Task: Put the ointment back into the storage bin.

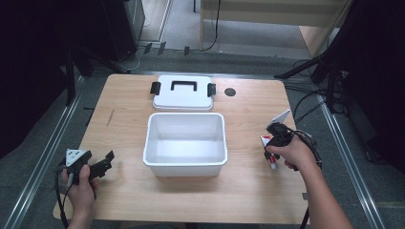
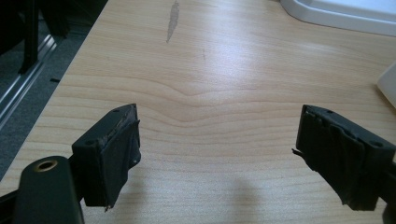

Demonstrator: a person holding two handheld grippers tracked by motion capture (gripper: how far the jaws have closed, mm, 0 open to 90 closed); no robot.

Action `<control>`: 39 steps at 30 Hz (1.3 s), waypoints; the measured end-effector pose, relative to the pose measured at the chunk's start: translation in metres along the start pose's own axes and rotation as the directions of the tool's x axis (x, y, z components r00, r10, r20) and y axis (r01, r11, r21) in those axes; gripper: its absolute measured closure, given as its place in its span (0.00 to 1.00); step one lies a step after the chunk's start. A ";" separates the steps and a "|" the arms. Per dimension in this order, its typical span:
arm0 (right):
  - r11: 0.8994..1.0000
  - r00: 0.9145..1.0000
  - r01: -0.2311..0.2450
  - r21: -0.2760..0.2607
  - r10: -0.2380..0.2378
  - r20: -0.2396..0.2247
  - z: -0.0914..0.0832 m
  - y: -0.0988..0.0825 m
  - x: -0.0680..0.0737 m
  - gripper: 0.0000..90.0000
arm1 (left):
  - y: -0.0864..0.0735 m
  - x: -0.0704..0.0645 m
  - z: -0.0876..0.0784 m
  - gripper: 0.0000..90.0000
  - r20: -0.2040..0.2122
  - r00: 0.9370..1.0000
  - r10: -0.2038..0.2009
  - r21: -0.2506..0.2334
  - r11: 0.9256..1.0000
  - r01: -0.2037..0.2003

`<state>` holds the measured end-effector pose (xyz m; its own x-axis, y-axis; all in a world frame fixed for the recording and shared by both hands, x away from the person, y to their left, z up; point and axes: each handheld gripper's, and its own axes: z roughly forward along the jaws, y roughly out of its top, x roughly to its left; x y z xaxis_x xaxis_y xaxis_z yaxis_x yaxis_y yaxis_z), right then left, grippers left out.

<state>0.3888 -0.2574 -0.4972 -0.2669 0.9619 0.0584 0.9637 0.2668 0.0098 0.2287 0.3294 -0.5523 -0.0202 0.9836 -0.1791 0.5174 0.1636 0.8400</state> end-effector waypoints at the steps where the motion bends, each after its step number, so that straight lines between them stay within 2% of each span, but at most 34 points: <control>1: 1.000 1.000 -0.007 0.007 0.007 -0.002 0.001 0.001 0.001 0.69 | 0.000 0.000 0.000 0.16 0.000 1.000 -0.001 0.000 1.000 0.001; 6: 0.999 1.000 -0.021 0.034 0.020 0.020 0.006 0.004 0.001 0.78 | 0.000 0.000 0.000 0.16 0.000 1.000 -0.001 0.000 1.000 0.001; 14: 1.000 1.000 0.002 0.022 -0.003 0.025 0.001 0.006 0.006 0.80 | 0.000 0.000 0.000 0.16 0.000 1.000 -0.003 0.002 1.000 0.003; 18: 1.000 1.000 0.018 -0.006 -0.018 0.017 -0.012 0.007 0.011 0.81 | 0.000 0.000 0.000 0.16 0.000 1.000 -0.003 0.003 1.000 0.003; 22: 0.998 0.998 0.058 -0.031 -0.058 0.005 -0.028 0.009 0.020 0.81 | 0.000 0.000 0.000 0.16 -0.001 1.000 -0.003 0.002 1.000 0.003; 31: 0.988 0.989 0.148 -0.054 -0.149 -0.017 -0.064 0.019 0.055 0.81 | 0.000 0.000 0.000 0.16 0.001 1.000 -0.001 -0.001 1.000 0.001; 39: 0.980 0.982 0.185 -0.077 -0.187 -0.026 -0.090 0.031 0.077 0.80 | 0.000 0.000 0.000 0.16 0.002 1.000 -0.002 0.000 1.000 0.002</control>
<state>0.3991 -0.1807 -0.4029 -0.4426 0.8930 0.0809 0.8952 0.4349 0.0976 0.2292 0.3298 -0.5524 -0.0197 0.9832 -0.1816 0.5176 0.1654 0.8395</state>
